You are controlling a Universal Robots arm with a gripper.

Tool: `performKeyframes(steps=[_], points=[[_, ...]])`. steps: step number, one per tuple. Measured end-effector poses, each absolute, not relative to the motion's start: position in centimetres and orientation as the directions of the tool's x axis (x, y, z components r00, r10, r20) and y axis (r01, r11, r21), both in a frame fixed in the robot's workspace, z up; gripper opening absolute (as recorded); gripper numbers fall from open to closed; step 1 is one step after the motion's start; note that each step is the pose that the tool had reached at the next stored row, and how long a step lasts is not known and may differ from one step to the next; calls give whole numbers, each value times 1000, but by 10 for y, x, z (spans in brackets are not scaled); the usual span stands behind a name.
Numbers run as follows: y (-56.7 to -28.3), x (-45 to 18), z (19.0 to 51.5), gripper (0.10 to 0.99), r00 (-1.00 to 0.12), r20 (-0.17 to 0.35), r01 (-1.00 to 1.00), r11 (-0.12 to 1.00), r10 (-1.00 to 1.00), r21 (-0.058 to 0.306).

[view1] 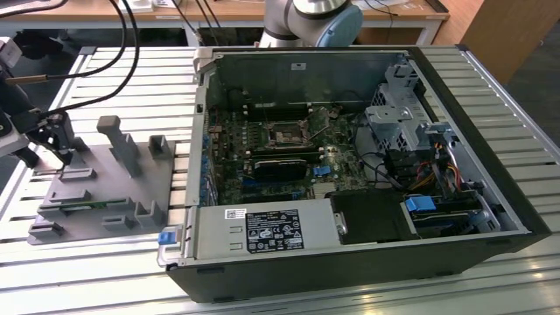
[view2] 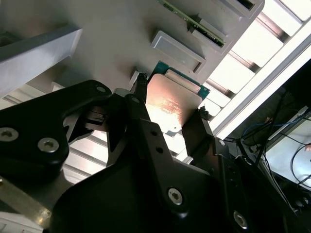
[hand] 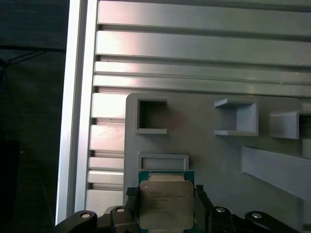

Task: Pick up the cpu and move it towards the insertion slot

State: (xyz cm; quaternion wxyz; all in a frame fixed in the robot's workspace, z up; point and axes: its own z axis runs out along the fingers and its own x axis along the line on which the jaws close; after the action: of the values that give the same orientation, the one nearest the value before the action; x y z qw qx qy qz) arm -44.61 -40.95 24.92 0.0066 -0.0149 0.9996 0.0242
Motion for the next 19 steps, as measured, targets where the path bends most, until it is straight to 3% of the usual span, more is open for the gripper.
performKeyframes(steps=[19], points=[[-409, -446, 264, 537, -999, -14, -30, 998, -29, 48]])
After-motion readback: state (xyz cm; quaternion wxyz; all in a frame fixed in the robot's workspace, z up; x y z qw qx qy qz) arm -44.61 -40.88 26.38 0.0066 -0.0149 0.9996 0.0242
